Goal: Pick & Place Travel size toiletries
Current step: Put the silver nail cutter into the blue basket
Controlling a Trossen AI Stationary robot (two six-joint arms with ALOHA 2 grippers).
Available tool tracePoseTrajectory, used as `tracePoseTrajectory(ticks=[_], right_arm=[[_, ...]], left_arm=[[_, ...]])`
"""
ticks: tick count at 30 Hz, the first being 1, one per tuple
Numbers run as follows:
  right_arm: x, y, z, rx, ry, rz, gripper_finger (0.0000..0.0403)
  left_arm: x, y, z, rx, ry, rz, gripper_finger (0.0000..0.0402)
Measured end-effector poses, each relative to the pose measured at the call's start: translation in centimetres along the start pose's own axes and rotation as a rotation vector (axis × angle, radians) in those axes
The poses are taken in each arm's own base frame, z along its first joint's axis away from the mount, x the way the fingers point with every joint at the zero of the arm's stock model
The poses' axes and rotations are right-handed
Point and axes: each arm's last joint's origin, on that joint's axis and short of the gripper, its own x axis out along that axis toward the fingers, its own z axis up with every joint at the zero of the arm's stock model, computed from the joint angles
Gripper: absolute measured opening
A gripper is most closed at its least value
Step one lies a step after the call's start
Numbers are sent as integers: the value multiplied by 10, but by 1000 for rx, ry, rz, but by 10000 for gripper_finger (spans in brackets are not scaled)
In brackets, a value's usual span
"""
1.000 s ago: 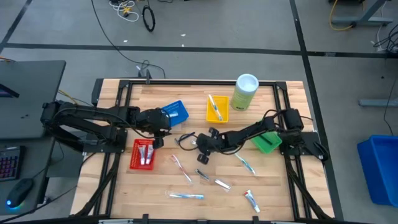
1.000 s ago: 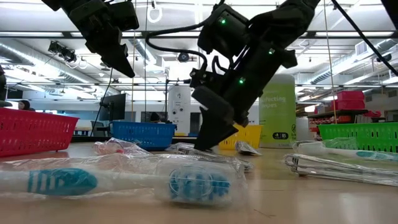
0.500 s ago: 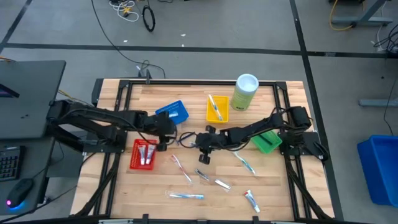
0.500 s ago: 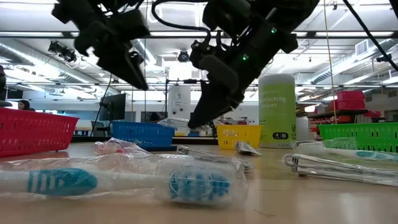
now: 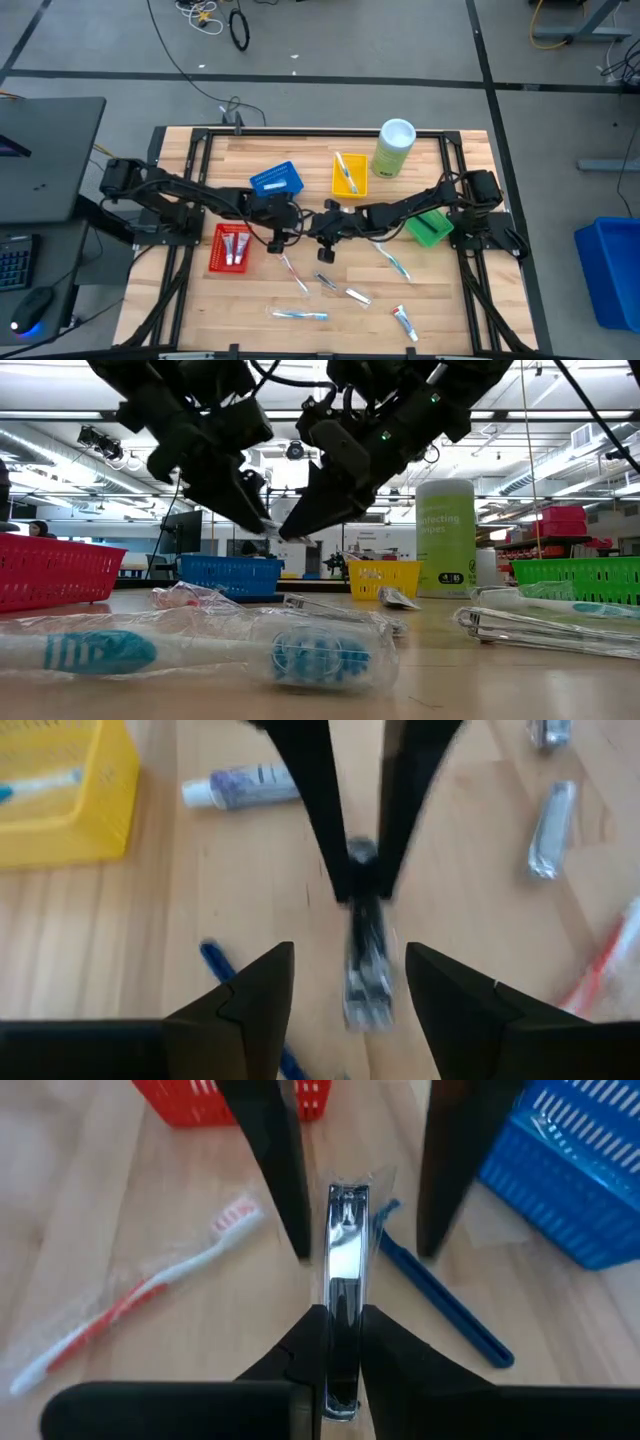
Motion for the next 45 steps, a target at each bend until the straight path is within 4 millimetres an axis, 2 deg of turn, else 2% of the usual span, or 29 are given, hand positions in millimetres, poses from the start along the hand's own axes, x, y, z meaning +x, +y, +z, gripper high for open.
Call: tracePoseTrajectory(ticks=[7, 20, 28, 34, 38, 42, 45], right_arm=[[0, 0, 3, 4, -25, 3, 53], [0, -1, 4, 17, -36, 3, 57], [0, -4, 2, 25, -18, -42, 115], [-2, -7, 0, 9, 9, -112, 164], [-21, -10, 2, -14, 71, -154, 195], [-46, -16, 8, -34, 104, -265, 218], [-61, -20, 15, -32, 80, -322, 228]], left_arm=[[0, 0, -1, -3, 5, -1, 182], [1, -1, -1, -8, 8, -24, 73], [1, 0, -3, -55, 25, -12, 86], [0, 6, -5, -122, 47, 56, 68], [-11, 15, -6, -150, 66, 137, 71], [-37, 30, -5, -176, 69, 362, 88], [-60, 46, -10, -280, 79, 476, 80]])
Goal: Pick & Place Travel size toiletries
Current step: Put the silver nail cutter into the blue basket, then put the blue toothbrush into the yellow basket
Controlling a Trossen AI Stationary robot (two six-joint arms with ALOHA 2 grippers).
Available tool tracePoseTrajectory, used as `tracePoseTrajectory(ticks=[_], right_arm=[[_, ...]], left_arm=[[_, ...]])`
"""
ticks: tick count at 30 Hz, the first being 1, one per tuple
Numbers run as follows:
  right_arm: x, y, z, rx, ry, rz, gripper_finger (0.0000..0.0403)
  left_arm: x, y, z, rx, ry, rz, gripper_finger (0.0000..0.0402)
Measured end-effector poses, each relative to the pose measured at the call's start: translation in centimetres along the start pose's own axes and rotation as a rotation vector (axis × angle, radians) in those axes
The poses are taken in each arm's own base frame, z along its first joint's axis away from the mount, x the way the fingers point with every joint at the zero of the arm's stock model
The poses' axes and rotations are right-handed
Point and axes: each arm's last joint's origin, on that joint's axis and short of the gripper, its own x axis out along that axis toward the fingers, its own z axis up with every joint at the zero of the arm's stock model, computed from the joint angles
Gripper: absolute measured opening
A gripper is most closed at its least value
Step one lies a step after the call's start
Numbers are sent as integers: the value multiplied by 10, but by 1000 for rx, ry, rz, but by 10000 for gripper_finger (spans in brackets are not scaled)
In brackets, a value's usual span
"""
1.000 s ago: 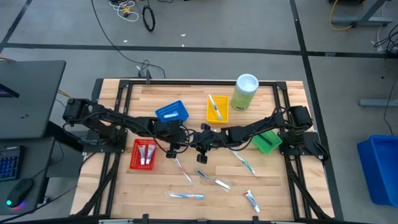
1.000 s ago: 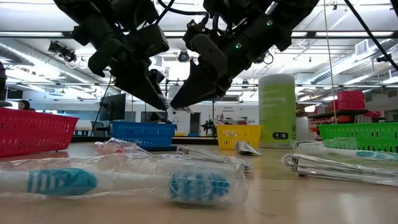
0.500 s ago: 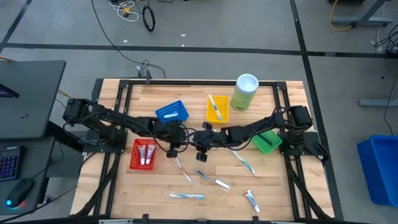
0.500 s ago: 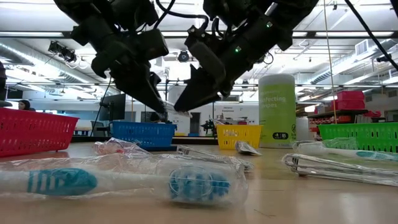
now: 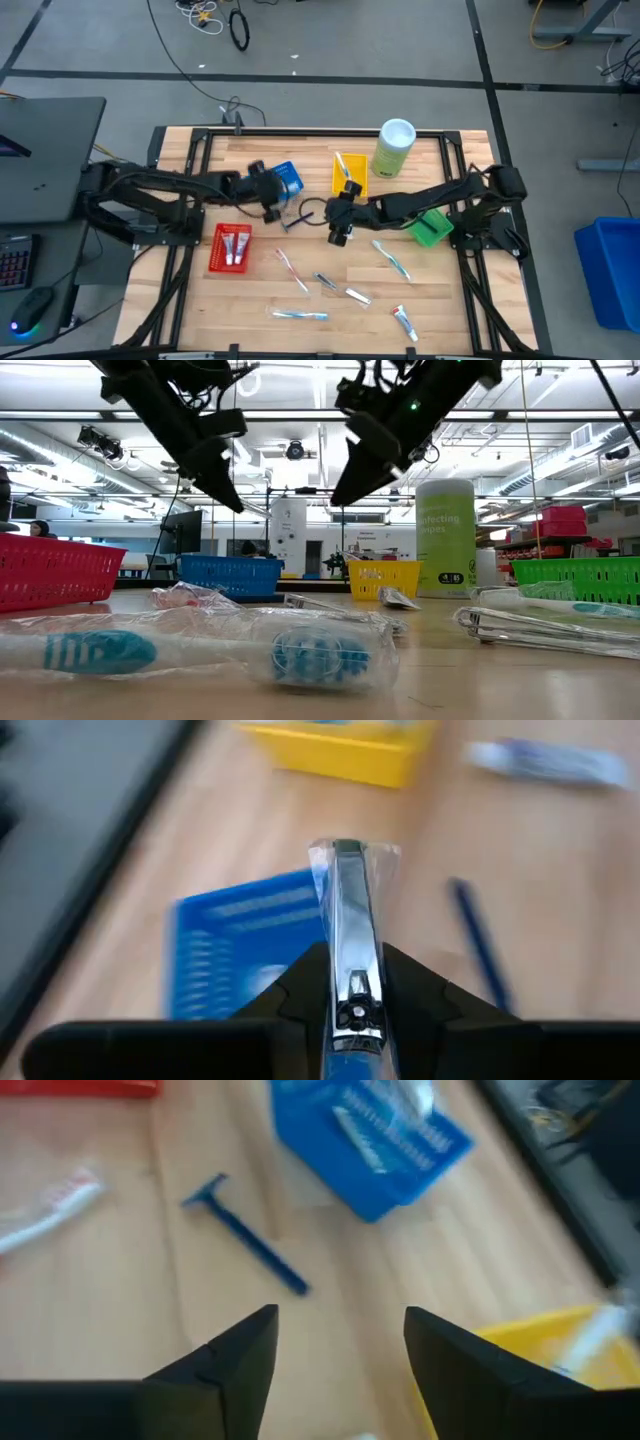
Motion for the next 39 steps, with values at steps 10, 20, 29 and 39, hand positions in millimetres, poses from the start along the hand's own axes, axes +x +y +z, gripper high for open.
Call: tracePoseTrajectory(ticks=[10, 20, 29, 39], right_arm=[[-4, -13, 7, 40, -34, -19, 228], [0, -16, 5, 45, -17, 20, 207], [0, -15, 6, 49, -23, 47, 197], [0, -15, 6, 51, -22, 48, 214]], left_arm=[[18, 46, -19, -179, 182, 163, 86], [61, 34, -40, -225, 319, 105, 84], [67, 33, -30, -206, 213, 95, 151], [57, 30, -19, -193, 187, 68, 184]])
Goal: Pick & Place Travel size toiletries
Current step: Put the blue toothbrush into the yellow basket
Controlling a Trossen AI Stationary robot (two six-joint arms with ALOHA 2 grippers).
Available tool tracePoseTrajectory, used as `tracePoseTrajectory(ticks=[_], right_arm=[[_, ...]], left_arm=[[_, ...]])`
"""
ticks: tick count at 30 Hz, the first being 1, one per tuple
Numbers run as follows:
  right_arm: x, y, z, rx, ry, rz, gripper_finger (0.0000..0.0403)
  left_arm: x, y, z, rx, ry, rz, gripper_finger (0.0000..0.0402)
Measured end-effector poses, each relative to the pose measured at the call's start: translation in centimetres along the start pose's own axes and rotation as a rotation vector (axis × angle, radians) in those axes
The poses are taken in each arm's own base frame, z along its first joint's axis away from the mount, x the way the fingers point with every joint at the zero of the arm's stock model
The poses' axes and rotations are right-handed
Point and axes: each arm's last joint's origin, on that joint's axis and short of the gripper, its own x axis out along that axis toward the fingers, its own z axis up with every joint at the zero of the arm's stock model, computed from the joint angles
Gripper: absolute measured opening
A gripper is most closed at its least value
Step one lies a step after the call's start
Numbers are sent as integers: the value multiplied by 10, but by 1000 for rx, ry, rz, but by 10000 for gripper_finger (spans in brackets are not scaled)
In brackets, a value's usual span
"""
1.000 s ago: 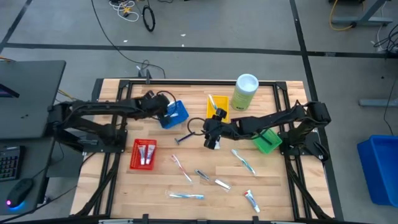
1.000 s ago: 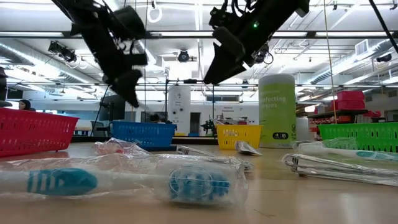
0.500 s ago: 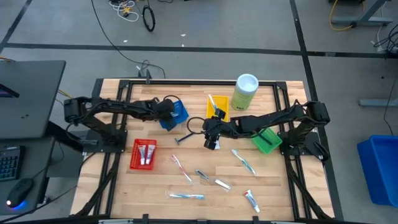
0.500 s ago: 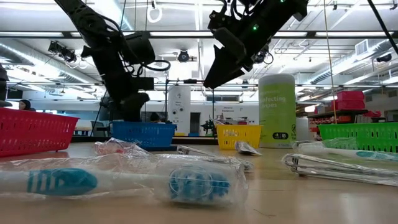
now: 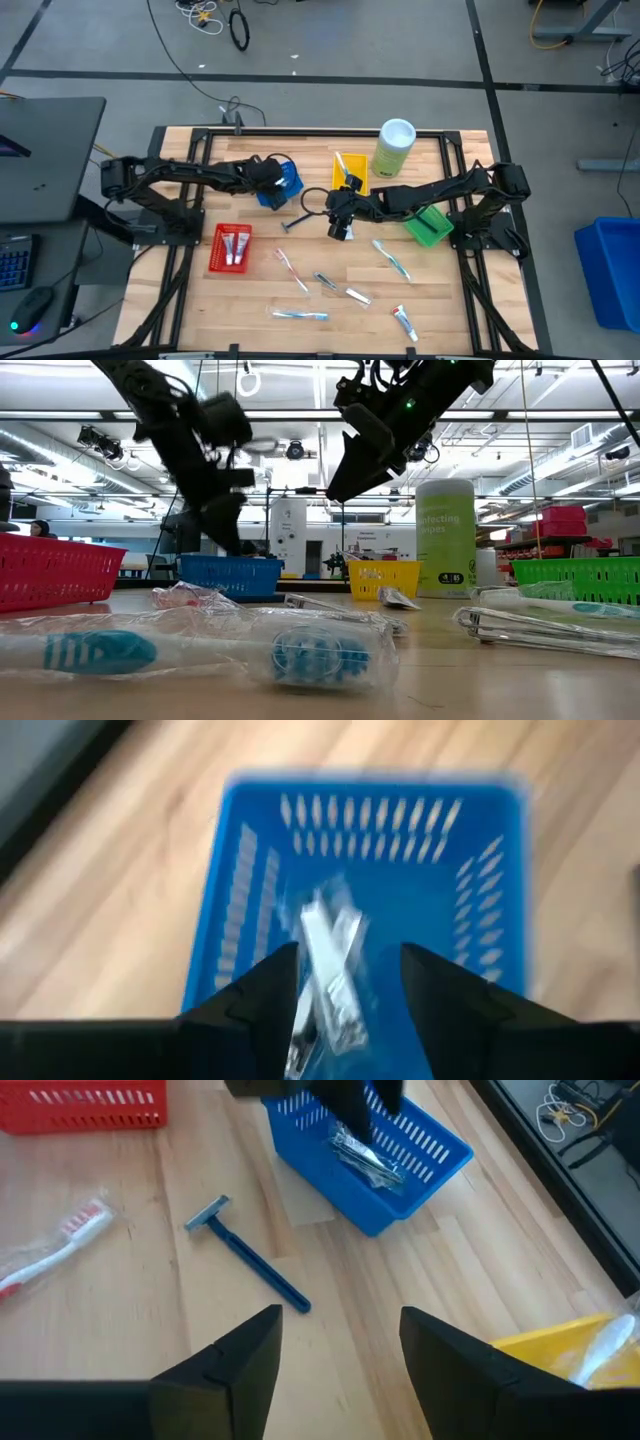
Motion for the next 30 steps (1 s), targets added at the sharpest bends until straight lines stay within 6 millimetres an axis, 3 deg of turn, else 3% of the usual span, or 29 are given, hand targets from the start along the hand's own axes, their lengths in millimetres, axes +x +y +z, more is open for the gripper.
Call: tracePoseTrajectory(ticks=[6, 12, 24, 30], right_arm=[[0, 0, 0, 46, 1, 1, 225], [2, 1, -6, 50, 22, 39, 229], [9, 5, -23, 143, 58, 163, 205], [-1, 12, -46, 140, 283, 129, 198]], left_arm=[[-40, -10, 23, -10, -177, -99, 179], [-71, -28, 21, 34, -274, -211, 179], [-85, -78, -11, 169, -257, -370, 177], [-90, -85, -12, 184, -286, -402, 177]])
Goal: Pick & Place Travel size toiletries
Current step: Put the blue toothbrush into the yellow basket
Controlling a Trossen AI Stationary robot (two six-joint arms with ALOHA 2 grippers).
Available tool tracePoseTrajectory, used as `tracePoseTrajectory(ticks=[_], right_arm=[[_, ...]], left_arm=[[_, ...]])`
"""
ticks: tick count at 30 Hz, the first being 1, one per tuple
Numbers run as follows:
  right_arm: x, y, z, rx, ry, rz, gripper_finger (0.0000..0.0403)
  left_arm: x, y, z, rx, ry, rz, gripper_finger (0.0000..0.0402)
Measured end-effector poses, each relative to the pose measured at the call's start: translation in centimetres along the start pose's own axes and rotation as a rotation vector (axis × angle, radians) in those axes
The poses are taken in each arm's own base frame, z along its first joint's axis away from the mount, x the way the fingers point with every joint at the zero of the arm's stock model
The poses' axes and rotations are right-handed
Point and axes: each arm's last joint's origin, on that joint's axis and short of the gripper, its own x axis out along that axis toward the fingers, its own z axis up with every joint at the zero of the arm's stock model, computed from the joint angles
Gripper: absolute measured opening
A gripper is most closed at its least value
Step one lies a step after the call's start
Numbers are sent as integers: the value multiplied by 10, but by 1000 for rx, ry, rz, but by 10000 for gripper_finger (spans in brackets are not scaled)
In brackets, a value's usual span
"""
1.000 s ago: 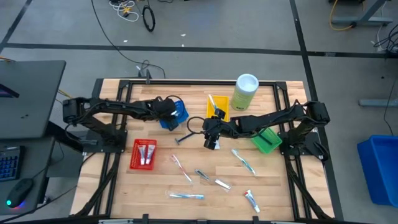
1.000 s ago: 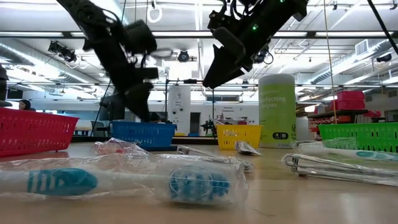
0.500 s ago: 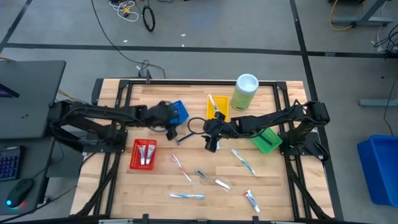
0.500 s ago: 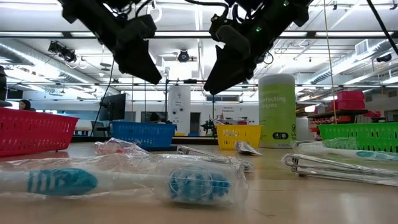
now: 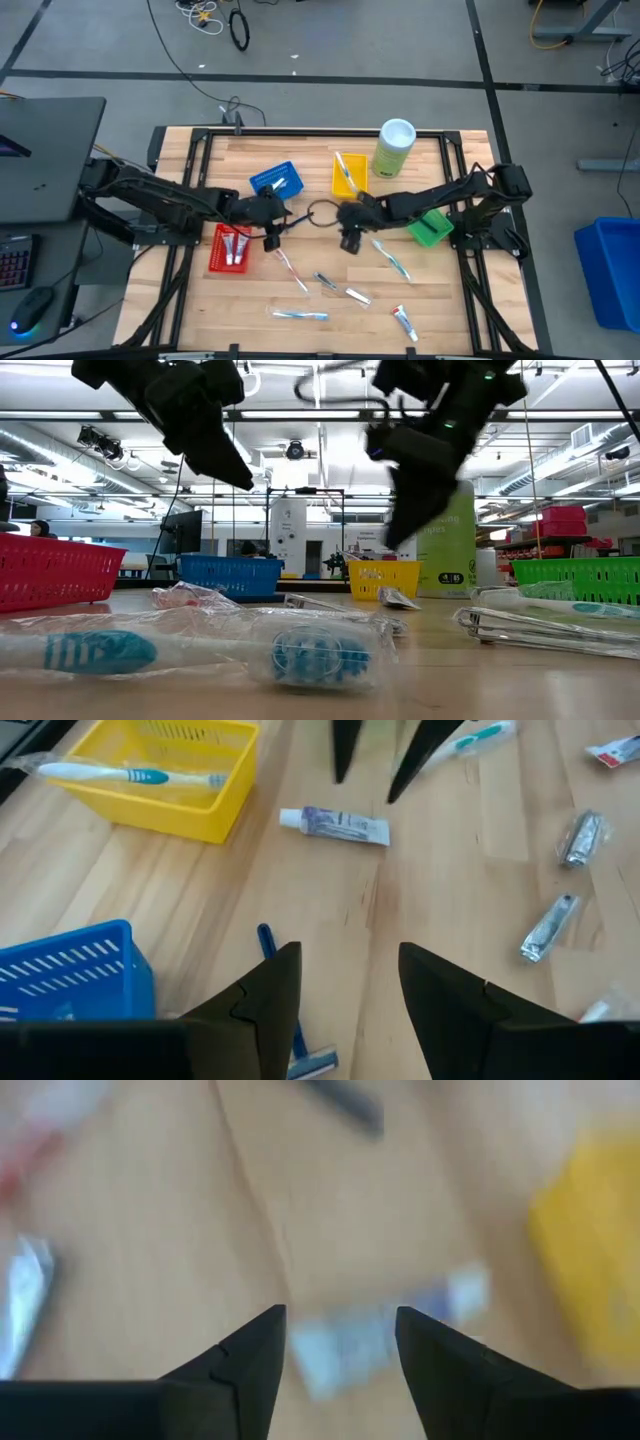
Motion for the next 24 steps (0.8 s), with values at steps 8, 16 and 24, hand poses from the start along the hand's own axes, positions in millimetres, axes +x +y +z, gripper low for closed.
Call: tracePoseTrajectory(ticks=[8, 16, 24], right_arm=[[-16, 15, -50, 207, 406, -105, 190], [-5, 28, -76, 317, 398, -109, 222], [8, 22, -94, 271, 362, -80, 248]], left_arm=[[0, 1, 0, 0, 7, 4, 178], [0, 1, 0, 1, 3, 3, 180], [0, 1, 0, 0, 9, -9, 181]])
